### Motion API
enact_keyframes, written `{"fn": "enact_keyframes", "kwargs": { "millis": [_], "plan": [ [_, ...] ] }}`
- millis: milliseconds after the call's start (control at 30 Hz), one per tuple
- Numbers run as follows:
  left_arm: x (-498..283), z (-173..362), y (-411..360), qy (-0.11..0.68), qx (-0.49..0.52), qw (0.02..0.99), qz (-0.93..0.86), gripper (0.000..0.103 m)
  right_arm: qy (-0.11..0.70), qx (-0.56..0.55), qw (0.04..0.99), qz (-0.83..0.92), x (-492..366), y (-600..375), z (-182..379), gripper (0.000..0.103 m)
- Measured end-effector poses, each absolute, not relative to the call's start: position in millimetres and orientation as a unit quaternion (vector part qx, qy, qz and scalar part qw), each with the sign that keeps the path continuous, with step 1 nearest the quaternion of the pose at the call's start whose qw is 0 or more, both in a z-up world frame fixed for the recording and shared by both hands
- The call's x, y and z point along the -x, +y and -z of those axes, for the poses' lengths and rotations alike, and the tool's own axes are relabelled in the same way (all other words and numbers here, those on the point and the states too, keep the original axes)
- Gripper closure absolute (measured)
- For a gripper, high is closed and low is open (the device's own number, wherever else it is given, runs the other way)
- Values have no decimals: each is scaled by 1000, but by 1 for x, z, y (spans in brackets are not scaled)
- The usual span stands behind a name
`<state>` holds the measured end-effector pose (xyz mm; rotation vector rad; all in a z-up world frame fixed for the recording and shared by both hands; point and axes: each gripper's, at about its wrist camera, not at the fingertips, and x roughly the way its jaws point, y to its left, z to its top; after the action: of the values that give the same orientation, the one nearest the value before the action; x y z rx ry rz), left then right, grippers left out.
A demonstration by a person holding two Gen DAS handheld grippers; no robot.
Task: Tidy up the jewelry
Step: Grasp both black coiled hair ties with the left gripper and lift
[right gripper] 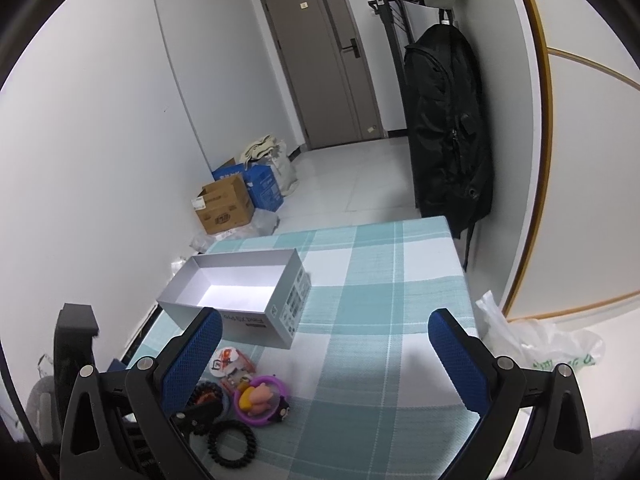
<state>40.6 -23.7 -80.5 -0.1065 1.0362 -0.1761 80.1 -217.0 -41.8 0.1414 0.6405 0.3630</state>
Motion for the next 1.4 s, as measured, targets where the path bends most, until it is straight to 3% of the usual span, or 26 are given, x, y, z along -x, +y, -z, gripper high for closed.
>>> {"fn": "enact_keyframes", "kwargs": {
  "millis": [367,867,1100,1200,1300,1400],
  "plan": [
    [-40,65,-9,462,109,877,81,75,329,-57,925,-184,-80,-212,48,0],
    [-38,44,29,412,178,892,57,75,454,0,833,-316,-56,-150,102,4],
    [-34,37,41,396,194,896,55,75,443,117,829,-321,-32,-111,119,16],
    [-31,35,44,391,196,898,52,75,450,150,825,-305,-33,-105,130,34],
    [-30,35,47,390,200,897,53,75,453,156,826,-297,-34,-106,132,37],
    [-29,35,48,389,201,897,54,75,450,163,826,-297,-33,-104,132,51]
  ]
}}
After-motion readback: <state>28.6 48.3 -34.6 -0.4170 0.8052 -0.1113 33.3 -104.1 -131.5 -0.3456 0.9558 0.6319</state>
